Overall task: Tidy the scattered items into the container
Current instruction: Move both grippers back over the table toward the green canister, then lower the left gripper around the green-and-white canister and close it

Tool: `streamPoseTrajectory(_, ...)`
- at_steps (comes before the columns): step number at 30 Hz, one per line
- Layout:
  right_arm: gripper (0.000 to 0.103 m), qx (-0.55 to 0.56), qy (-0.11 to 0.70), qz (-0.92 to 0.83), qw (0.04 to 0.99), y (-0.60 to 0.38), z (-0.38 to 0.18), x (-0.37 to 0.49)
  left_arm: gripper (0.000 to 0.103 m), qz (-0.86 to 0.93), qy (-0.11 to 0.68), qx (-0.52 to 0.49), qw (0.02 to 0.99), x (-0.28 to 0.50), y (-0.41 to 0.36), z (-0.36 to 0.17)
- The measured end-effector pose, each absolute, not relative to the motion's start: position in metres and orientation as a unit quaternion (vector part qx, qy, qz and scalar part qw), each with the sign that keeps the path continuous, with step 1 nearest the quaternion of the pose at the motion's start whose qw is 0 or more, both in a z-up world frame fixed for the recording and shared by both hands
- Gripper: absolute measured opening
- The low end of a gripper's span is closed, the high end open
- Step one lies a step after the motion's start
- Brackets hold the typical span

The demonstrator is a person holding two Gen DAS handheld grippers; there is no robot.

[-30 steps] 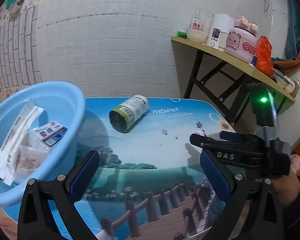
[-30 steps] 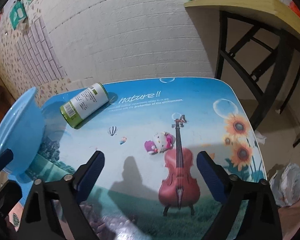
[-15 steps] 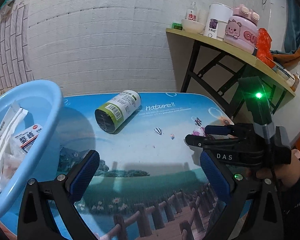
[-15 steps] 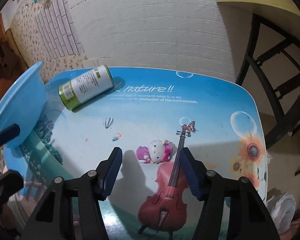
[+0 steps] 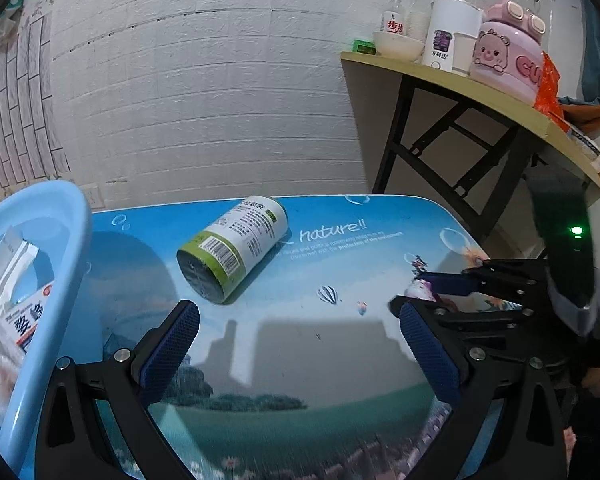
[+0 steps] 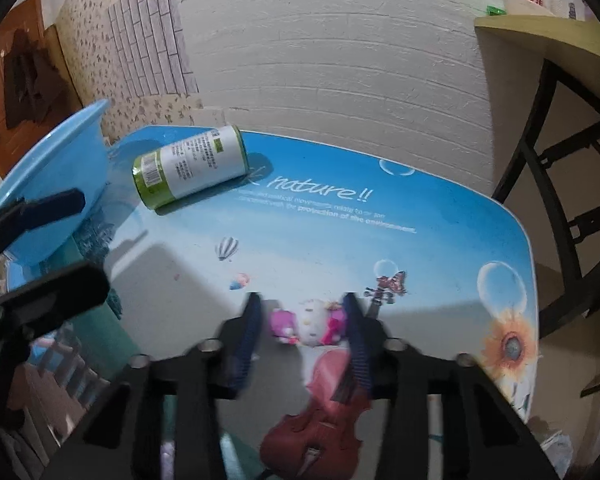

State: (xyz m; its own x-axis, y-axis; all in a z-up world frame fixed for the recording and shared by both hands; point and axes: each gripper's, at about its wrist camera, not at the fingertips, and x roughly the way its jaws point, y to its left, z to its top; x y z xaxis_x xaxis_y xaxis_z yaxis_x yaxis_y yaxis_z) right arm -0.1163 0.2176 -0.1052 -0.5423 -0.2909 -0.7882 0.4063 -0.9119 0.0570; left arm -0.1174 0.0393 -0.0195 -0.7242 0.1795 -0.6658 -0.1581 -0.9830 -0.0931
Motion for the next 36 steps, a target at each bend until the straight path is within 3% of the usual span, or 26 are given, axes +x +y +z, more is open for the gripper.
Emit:
streamPoseTrajectory(9,0.036,0.435,0.055,-0.875,0.206,0.222,-0.105,-0.117,0.101,0.931,0.004,-0.361,0.053,-0.147,0.047,-0.027)
streamPoseTrajectory(16,0.036,0.435,0.045,-0.874,0.211,0.224,-0.104,-0.116,0.102,0.933,0.089,-0.350,0.004,-0.168,0.073,-0.028)
streamPoseTrajectory(36,0.036,0.436,0.028,-0.873,0.218,0.232,-0.102,-0.115,0.102,0.905,0.162,-0.394,-0.002,-0.211,0.069,-0.052)
